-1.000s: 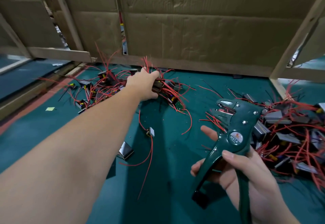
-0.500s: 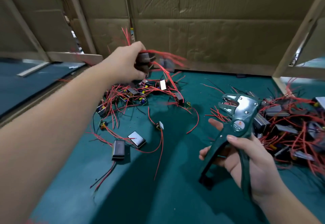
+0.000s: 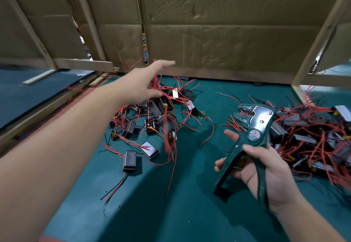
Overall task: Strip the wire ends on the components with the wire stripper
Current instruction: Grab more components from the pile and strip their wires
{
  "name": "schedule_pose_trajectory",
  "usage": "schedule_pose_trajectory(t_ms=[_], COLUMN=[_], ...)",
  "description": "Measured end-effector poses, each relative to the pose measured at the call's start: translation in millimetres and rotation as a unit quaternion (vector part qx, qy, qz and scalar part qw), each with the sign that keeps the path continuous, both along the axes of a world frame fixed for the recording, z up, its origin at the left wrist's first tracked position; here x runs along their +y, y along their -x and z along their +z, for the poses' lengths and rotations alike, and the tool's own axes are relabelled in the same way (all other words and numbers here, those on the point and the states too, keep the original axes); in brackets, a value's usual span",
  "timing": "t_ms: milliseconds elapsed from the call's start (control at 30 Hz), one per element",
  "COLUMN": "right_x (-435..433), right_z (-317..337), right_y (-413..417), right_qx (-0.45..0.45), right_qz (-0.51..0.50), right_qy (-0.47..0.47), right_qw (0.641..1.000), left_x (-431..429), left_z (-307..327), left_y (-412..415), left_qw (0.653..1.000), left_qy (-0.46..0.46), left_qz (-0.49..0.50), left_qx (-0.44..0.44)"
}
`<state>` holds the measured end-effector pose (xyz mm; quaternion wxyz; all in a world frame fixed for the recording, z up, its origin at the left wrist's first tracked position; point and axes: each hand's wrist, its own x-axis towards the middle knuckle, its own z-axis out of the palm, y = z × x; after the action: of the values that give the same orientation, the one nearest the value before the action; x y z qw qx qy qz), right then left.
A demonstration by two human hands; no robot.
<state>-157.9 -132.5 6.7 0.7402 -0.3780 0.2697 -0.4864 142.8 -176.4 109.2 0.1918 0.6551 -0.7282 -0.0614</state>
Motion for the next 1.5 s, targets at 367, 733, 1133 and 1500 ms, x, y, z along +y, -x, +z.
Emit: schedule_pose_trajectory(t_ms=[367, 733, 1133, 1500], right_x=[0, 2, 2, 1], right_z=[4, 7, 10, 23], right_y=[1, 1, 3, 13], right_qx=[0.0, -0.008, -0.028, -0.245], right_qz=[0.026, 0.044, 0.095, 0.193], right_qy=[-0.012, -0.018, -0.028, -0.026], right_qw=[1.0, 0.999, 0.995, 0.95], left_x=[1, 5, 22, 35], left_z=[-13, -16, 12, -29], left_y=[18, 20, 63, 143], left_qw=[0.985, 0.945, 0.692, 0.64], left_qy=[0.154, 0.203, 0.166, 0.026], left_qz=[-0.003, 0.088, 0.0, -0.018], left_qx=[0.074, 0.241, 0.703, 0.768])
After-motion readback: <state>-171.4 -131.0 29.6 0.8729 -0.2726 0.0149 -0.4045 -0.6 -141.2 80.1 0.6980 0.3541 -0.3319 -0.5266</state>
